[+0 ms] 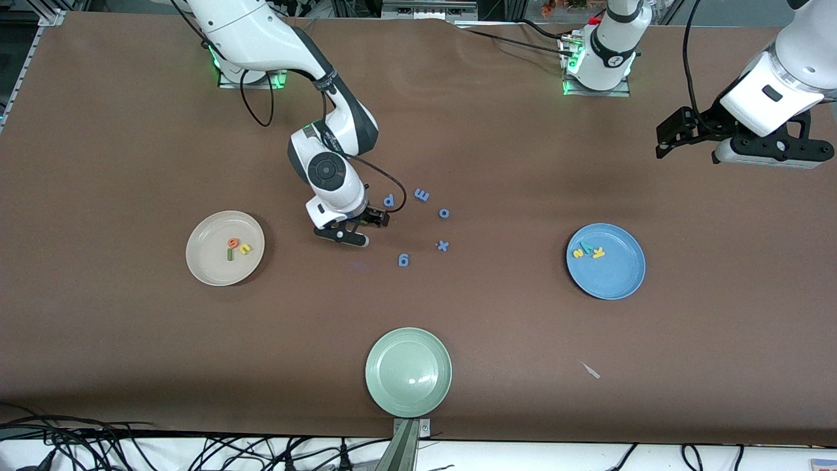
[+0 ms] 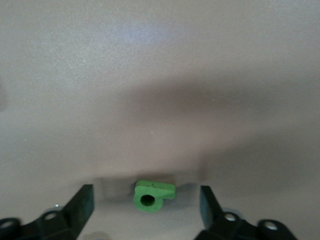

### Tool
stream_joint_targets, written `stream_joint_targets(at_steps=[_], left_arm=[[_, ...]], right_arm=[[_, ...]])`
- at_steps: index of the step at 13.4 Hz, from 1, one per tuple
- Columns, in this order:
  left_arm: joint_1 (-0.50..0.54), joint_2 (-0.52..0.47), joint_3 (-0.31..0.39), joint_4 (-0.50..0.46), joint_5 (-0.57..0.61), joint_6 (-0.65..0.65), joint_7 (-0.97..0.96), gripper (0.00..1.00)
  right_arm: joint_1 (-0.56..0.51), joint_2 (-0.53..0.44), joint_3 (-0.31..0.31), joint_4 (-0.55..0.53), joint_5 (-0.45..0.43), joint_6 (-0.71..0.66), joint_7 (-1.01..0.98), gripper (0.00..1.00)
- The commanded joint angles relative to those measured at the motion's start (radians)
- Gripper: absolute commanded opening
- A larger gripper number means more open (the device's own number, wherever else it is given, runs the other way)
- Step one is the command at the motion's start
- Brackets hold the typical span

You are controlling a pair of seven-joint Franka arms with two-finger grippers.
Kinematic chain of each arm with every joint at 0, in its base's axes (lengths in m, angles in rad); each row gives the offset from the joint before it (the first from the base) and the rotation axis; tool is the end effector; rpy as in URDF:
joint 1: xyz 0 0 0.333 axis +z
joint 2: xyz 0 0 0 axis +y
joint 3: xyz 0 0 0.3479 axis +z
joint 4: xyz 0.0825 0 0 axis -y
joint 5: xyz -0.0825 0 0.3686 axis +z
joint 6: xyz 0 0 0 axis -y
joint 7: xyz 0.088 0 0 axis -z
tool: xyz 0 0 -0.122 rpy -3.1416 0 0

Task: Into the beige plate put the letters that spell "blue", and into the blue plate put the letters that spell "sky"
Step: 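Reach and grasp the green a with the right gripper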

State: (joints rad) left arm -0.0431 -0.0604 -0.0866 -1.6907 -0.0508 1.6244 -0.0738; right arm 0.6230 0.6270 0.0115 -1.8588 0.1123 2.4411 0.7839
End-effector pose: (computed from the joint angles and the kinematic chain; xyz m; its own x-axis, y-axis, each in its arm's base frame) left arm 0.5162 -0.0748 0.6232 0.9985 -0.0530 -0.0095 -0.0526 -0.9976 0.0449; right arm 0.5179 0.3821 0.1988 0.9681 -0.2350 -0.0871 -0.2375 -0.9712 -0.0191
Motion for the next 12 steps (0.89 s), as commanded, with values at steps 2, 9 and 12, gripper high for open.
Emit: stream_joint_targets(at_steps=[2,9,12], left_arm=[[-0.015,0.013,0.007,0.034,0.02,-0.026,0.005,1.0],[-0.014,0.013,0.007,0.034,0.019,-0.026,0.006,1.0],[-0.014,0.013,0.007,0.034,0.019,-0.026,0.006,1.0]], right_arm=[[0.012,0.002,-0.005,-0.013,0.012,0.022,0.011,0.75],[0.012,0.003,-0.005,-0.013,0.012,0.022,0.009,0.4],[0.012,0.003,-0.005,-0.013,0.012,0.021,0.009,0.33]])
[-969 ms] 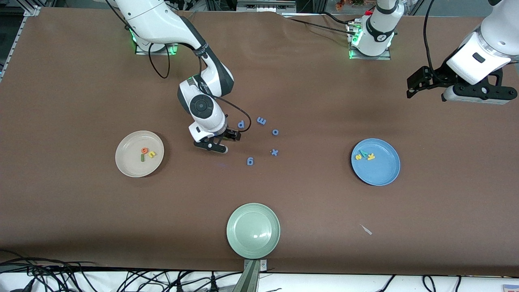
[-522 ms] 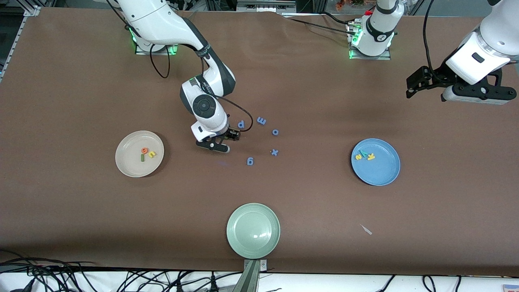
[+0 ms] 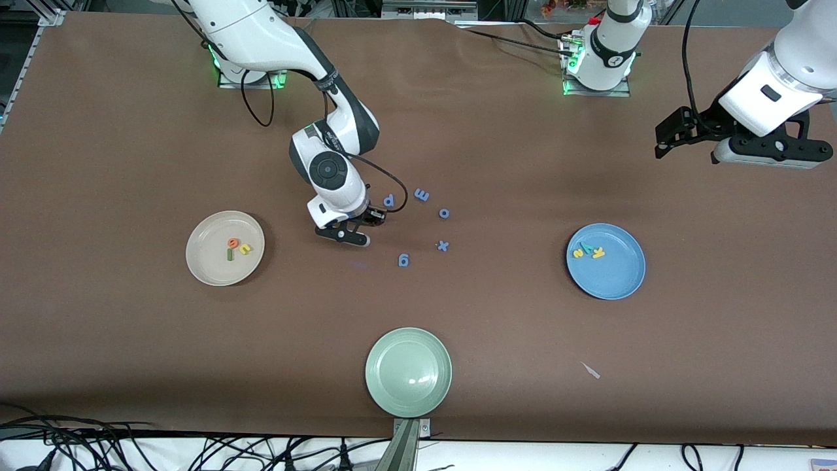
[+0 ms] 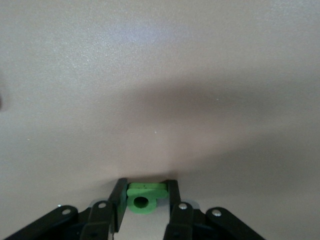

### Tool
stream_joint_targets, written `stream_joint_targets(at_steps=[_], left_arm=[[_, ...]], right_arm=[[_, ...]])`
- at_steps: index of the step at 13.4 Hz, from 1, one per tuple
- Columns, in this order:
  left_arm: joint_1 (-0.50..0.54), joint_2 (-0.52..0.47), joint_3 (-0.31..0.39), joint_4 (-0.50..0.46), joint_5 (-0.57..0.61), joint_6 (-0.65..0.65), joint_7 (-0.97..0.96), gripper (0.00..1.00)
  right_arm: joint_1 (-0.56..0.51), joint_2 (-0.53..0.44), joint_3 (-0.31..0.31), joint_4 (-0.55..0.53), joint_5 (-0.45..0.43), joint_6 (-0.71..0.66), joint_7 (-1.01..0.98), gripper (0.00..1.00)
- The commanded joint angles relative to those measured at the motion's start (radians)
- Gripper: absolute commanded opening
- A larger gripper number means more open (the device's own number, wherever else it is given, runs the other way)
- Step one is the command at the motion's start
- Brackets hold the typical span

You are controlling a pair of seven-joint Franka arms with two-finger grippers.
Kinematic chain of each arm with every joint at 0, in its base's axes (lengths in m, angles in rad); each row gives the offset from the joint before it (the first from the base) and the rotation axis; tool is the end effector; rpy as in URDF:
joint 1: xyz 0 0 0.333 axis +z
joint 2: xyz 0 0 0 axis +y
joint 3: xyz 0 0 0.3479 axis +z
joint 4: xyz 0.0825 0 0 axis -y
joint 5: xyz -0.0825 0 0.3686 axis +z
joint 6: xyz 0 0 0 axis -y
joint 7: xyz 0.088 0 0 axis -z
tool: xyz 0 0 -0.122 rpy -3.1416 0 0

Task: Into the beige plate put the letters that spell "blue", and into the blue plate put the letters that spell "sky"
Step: 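Reach and grasp the green a with the right gripper, then carry the green a to the white plate and release it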

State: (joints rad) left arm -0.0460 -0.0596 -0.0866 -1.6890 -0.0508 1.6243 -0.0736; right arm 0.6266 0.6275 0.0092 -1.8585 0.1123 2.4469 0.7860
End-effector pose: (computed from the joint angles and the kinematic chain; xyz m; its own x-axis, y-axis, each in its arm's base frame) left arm 0.5163 -0.0763 0.6235 0.9984 -0.0561 -0.0087 -0.0557 -0.9974 0.0450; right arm 0.5180 0.3833 0.1990 0.9684 -0.2356 -0.0822 -0.2381 -0.9710 -0.0220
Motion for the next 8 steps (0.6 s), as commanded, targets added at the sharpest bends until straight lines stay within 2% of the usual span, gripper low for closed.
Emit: stream_joint_targets(at_steps=[1,4,8], left_arm=[[-0.012,0.012,0.007,0.032,0.019,-0.026,0.006,1.0],[-0.011,0.012,0.007,0.032,0.019,-0.026,0.006,1.0],[-0.011,0.012,0.007,0.032,0.019,-0.026,0.005,1.0]], right_arm=[[0.007,0.001,-0.003,-0.008,0.012,0.011,0.003,0.31],[0.001,-0.02,-0.011,0.01,0.007,-0.026,-0.025,0.24],[-0.001,-0.058,-0.083,0.041,0.007,-0.161,-0.157,0.22]])
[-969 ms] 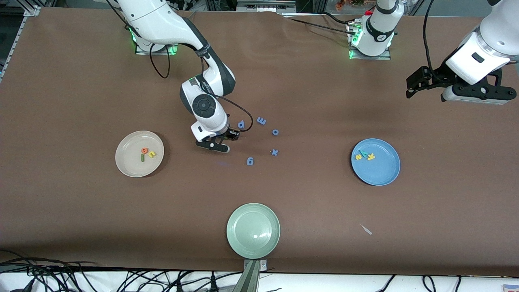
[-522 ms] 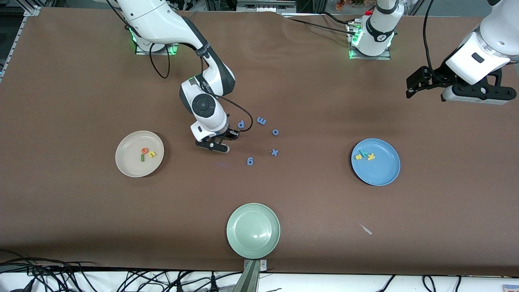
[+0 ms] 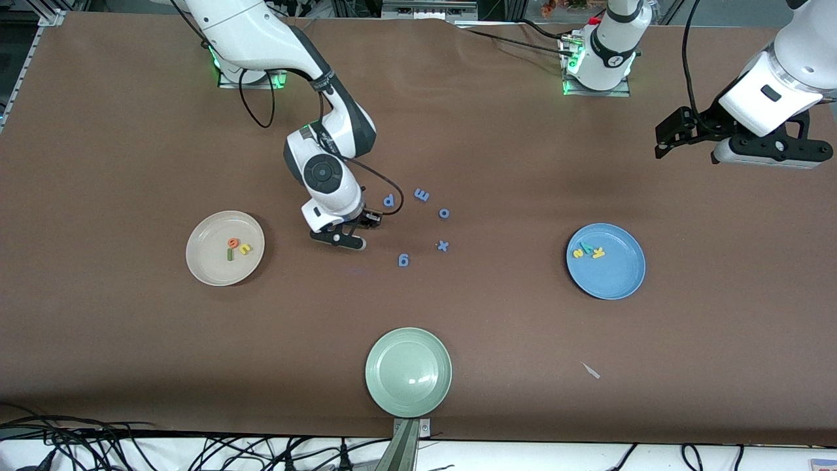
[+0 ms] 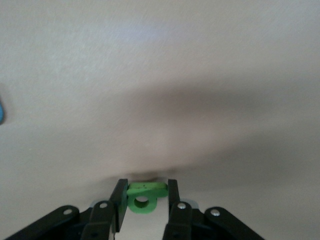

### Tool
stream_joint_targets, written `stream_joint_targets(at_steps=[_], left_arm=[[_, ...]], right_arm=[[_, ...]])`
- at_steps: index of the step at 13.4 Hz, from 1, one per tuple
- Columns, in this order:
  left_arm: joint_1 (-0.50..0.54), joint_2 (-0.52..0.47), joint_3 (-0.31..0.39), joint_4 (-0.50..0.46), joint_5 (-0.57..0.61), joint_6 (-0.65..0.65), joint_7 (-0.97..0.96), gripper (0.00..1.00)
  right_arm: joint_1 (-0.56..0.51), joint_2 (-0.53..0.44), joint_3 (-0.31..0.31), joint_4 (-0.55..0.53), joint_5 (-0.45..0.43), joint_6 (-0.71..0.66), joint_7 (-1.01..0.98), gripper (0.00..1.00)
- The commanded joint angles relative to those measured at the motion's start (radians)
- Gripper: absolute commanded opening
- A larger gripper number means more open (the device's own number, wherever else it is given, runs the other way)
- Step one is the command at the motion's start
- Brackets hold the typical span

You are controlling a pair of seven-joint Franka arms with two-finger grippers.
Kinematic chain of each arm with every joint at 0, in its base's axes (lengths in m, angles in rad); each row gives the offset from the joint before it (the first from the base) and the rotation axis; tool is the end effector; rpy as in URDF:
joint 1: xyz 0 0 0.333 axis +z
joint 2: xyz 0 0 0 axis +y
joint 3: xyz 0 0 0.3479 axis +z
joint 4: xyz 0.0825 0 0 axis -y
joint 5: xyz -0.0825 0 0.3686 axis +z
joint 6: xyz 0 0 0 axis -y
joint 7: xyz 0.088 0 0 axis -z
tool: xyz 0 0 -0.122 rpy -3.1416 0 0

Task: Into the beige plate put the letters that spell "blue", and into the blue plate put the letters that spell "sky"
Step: 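Carry the green a to the white plate and release it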

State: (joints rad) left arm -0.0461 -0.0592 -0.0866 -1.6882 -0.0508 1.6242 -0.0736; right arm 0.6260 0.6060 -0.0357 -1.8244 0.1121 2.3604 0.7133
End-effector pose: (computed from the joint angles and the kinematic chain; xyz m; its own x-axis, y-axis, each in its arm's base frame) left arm 0.5165 -0.0764 0.6237 0.9984 -0.0563 -0.0084 -0.0558 -0.9974 0.0451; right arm 0.5363 0.3646 0.2190 0.9762 -0.1979 -0.0882 -0.1981 -0.9802 0.0065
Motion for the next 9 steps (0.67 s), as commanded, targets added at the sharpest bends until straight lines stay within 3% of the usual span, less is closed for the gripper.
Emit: stream_joint_targets(at_steps=[1,9], left_arm=[[-0.011,0.012,0.007,0.032,0.017,-0.026,0.005,1.0],[-0.011,0.012,0.007,0.032,0.016,-0.026,0.003,1.0]], right_arm=[[0.0,-0.049,-0.064,0.007,0.008,-0.102,-0.142,0.21],[-0.005,-0.078,-0.311,-0.007,0.014,-0.259,-0.605,0.21]])
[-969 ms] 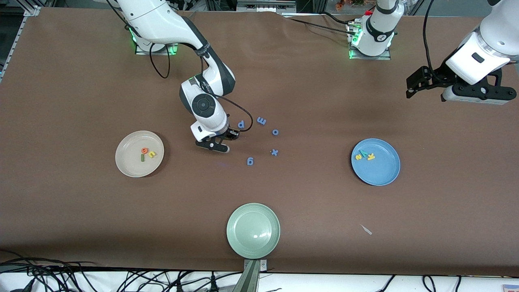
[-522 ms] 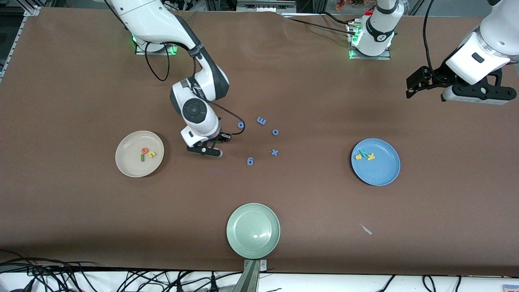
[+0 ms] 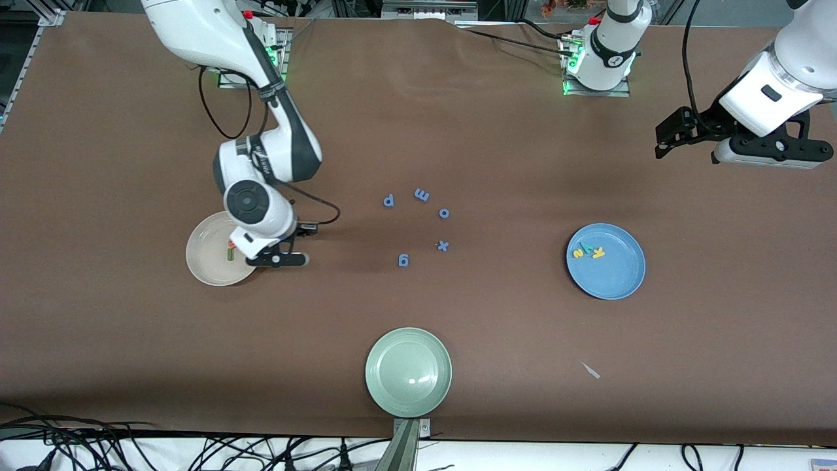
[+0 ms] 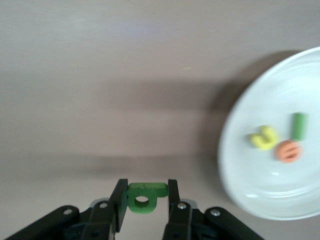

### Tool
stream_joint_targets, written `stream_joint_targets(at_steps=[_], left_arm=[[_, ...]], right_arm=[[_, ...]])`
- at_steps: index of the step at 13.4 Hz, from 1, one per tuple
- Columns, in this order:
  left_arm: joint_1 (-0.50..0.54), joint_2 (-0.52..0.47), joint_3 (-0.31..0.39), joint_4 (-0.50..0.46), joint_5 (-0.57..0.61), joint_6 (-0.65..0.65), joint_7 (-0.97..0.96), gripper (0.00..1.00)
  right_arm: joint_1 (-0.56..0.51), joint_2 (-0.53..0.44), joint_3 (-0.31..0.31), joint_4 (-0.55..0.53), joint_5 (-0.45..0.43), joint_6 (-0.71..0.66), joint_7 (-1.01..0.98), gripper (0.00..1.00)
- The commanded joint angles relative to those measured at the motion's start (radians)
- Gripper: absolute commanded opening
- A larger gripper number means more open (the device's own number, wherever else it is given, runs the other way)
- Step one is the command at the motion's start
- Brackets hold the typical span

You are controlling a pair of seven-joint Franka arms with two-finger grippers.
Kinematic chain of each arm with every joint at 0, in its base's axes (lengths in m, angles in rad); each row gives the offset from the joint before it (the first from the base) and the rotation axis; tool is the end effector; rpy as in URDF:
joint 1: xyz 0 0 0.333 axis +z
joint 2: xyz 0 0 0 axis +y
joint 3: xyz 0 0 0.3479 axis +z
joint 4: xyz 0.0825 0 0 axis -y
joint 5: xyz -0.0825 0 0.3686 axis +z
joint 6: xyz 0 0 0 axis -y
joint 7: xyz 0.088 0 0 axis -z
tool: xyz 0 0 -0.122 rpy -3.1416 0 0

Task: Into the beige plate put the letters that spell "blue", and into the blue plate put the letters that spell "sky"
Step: 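Carry the green a to the white plate and release it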

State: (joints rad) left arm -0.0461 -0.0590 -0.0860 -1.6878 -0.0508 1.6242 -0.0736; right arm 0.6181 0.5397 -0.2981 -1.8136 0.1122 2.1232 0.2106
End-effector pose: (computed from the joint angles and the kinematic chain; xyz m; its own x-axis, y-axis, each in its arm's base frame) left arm 0.5166 -0.0760 0.6238 0.9984 -0.0557 -0.0082 -0.0552 -0.9975 0.0452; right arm 0.5899 0.2176 0.2613 0.9820 0.0539 -0.1809 0.0747 -0.9911 0.1102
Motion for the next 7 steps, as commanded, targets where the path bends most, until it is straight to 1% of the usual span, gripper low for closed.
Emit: stream_joint_targets(at_steps=[1,4,5,6,7], left_arm=[[-0.011,0.011,0.006,0.031,0.016,-0.026,0.003,1.0],[-0.011,0.011,0.008,0.031,0.017,-0.027,0.002,1.0],[-0.011,0.011,0.008,0.031,0.017,-0.027,0.002,1.0],[-0.011,0.011,0.008,0.031,0.017,-0.027,0.003,1.0],[-0.008,0.011,0.008,0.031,0.017,-0.027,0.003,1.0]], right_arm=[[-0.017,-0.004,-0.061,-0.018,0.014,-0.022,-0.149,0.21],[-0.096,0.016,-0.061,-0.013,0.014,-0.013,-0.238,0.21],[-0.119,0.023,-0.061,-0.007,0.014,-0.009,-0.26,0.23],[-0.139,0.029,-0.061,-0.004,0.014,-0.008,-0.27,0.45],[-0.144,0.034,-0.059,-0.003,0.021,-0.003,-0.266,0.94]])
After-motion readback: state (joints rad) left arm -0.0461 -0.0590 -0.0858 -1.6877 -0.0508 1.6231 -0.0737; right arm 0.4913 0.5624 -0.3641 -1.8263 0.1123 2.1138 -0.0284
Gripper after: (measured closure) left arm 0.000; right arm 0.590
